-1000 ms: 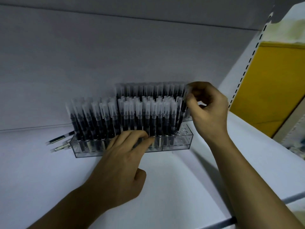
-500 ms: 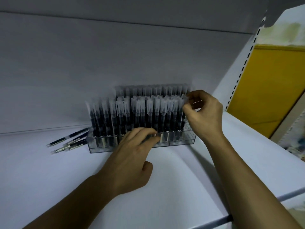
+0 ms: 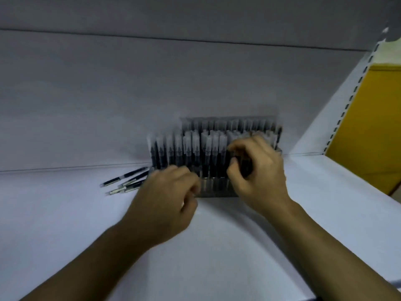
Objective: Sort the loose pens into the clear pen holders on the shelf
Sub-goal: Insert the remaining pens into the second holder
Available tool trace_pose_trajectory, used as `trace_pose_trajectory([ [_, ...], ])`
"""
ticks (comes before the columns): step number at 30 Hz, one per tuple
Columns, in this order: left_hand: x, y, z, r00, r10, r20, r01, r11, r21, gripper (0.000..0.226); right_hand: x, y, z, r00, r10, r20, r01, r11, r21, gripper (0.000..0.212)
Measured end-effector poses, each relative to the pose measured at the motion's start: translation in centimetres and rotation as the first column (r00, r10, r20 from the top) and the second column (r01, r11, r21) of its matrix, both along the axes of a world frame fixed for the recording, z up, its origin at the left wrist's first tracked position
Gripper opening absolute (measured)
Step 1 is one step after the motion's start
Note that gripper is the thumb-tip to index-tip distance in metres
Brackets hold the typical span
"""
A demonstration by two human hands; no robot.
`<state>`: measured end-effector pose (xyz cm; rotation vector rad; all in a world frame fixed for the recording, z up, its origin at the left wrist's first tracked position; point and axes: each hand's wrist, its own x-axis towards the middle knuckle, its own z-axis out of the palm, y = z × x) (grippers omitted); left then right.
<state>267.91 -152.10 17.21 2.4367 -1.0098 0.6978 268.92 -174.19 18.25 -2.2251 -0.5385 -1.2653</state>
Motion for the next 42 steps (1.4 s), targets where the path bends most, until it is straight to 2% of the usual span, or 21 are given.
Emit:
trace_pose_trajectory([
  [3, 0.7, 3.1, 1.3, 0.977, 0.212, 0.026, -0.207, 0.969, -0.132, 0.012, 0.1, 2.5, -1.1, 0.989, 0.103, -0.107, -0.114, 0.987, -0.111, 0.019],
  [5, 1.8, 5.3, 1.3, 0.930, 0.361, -0.060, -0.366, 0.917, -0.160, 0.010, 0.4, 3.7, -1.6, 0.977, 0.124, -0.171, -0.154, 0.972, -0.178, 0.022],
  [6, 2.8, 6.3, 0.8, 0.889, 0.438, -0.130, -0.452, 0.886, -0.102, 0.015, 0.6, 4.2, -1.8, 0.972, 0.122, -0.202, -0.165, 0.963, -0.212, 0.023],
  [8, 5.3, 7.8, -0.3, 0.779, 0.553, -0.295, -0.530, 0.832, 0.162, 0.057, 0.9, 4.6, -2.2, 0.961, 0.095, -0.258, -0.164, 0.952, -0.260, 0.025],
  [9, 6.4, 8.4, -0.6, 0.738, 0.556, -0.382, -0.483, 0.831, 0.276, 0.075, 1.0, 4.7, -2.4, 0.956, 0.082, -0.282, -0.162, 0.949, -0.271, 0.025],
  [11, 8.1, 8.7, -0.9, 0.721, 0.467, -0.512, -0.339, 0.882, 0.328, 0.083, 1.1, 4.4, -2.7, 0.950, 0.066, -0.306, -0.160, 0.942, -0.293, 0.025],
  [14, 10.2, 8.2, -0.6, 0.766, 0.357, -0.535, -0.242, 0.931, 0.274, 0.064, 1.1, 4.1, -3.0, 0.949, 0.071, -0.308, -0.171, 0.936, -0.309, 0.023],
  [17, 11.7, 7.2, 0.3, 0.807, 0.347, -0.477, -0.185, 0.917, 0.354, 0.034, 1.1, 4.2, -3.2, 0.948, 0.079, -0.309, -0.182, 0.930, -0.319, 0.022],
  [20, 12.8, 7.1, 0.9, 0.799, 0.358, -0.483, -0.114, 0.879, 0.464, 0.036, 1.3, 4.1, -3.5, 0.947, 0.092, -0.308, -0.197, 0.924, -0.327, 0.019],
  [22, 13.2, 7.1, 0.6, 0.837, 0.340, -0.428, -0.075, 0.847, 0.526, 0.039, 1.3, 3.9, -3.5, 0.943, 0.106, -0.314, -0.209, 0.925, -0.317, 0.018],
  [27, 12.4, 7.8, -1.1, 0.858, 0.378, -0.347, -0.165, 0.843, 0.512, 0.014, 0.8, 2.6, -3.4, 0.959, 0.079, -0.272, -0.156, 0.949, -0.275, 0.016],
  [30, 10.7, 8.9, -1.5, 0.839, 0.393, -0.377, -0.276, 0.904, 0.328, 0.014, 0.2, 2.0, -2.7, 0.989, -0.023, -0.147, 0.001, 0.989, -0.150, 0.013],
  [32, 9.2, 9.5, -1.5, 0.822, 0.370, -0.433, -0.360, 0.927, 0.108, 0.022, 0.0, 1.4, -1.7, 0.991, -0.119, -0.066, 0.125, 0.987, 0.098, 0.018],
  [33, 8.5, 9.5, -1.4, 0.829, 0.352, -0.435, -0.397, 0.917, -0.015, 0.025, 0.1, 0.8, -1.2, 0.983, -0.171, -0.062, 0.181, 0.953, 0.242, 0.023],
  [35, 7.4, 9.3, -1.1, 0.854, 0.250, -0.457, -0.410, 0.864, -0.294, 0.029, 0.5, -0.9, -0.3, 0.956, -0.265, -0.126, 0.293, 0.836, 0.465, 0.035],
  [36, 6.8, 9.1, -0.7, 0.864, 0.134, -0.485, -0.381, 0.805, -0.455, 0.028, 0.8, -1.7, -0.2, 0.939, -0.298, -0.174, 0.344, 0.783, 0.518, 0.040],
  [38, 5.5, 8.2, 0.1, 0.859, -0.151, -0.489, -0.304, 0.619, -0.724, 0.024, 1.3, -2.9, -0.8, 0.919, -0.272, -0.284, 0.389, 0.745, 0.543, 0.039],
  [39, 4.8, 7.6, 0.5, 0.845, -0.264, -0.464, -0.263, 0.551, -0.792, 0.024, 1.4, -3.0, -1.1, 0.914, -0.201, -0.352, 0.375, 0.750, 0.544, 0.032],
  [40, 4.2, 7.0, 0.5, 0.833, -0.344, -0.434, -0.212, 0.525, -0.824, 0.024, 1.5, -2.7, -1.4, 0.902, -0.121, -0.415, 0.353, 0.759, 0.547, 0.026],
  [42, 3.2, 5.3, 0.1, 0.800, -0.462, -0.384, -0.093, 0.537, -0.839, 0.025, 1.5, -2.2, -1.8, 0.885, -0.020, -0.464, 0.307, 0.774, 0.553, 0.022],
])
